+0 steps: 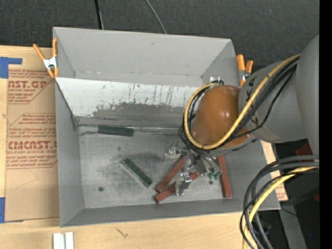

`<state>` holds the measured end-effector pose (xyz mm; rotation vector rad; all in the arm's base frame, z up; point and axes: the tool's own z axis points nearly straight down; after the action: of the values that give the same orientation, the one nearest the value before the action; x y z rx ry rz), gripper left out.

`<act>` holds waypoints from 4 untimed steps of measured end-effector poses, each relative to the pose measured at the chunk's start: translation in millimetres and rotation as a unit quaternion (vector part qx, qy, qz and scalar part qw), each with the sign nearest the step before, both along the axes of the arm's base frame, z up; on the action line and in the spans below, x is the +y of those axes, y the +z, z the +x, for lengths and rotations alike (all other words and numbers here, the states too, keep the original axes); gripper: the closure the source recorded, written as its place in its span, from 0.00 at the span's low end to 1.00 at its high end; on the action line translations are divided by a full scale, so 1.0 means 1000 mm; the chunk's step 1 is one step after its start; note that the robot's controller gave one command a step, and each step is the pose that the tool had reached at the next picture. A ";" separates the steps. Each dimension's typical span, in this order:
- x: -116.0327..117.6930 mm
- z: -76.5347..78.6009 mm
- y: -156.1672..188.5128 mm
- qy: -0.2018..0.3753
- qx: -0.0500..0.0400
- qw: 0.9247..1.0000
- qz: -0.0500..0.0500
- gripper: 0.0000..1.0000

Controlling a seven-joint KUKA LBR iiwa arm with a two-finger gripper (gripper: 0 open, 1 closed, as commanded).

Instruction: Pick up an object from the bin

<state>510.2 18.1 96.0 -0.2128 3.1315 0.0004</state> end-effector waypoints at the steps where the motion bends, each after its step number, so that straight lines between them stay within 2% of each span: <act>1: -0.012 -0.001 -0.010 0.054 0.002 0.999 0.000 0.00; 2: -0.013 -0.004 0.002 0.151 0.001 0.989 0.000 0.00; 3: -0.011 0.001 -0.023 0.101 -0.002 0.995 0.001 0.00; 4: -0.017 -0.002 -0.021 0.188 -0.007 0.982 0.001 1.00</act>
Offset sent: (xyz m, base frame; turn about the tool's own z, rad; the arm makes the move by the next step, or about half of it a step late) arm -0.0045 -0.0137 0.0040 -0.3033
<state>508.5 0.9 75.1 -0.7948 3.0229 0.0031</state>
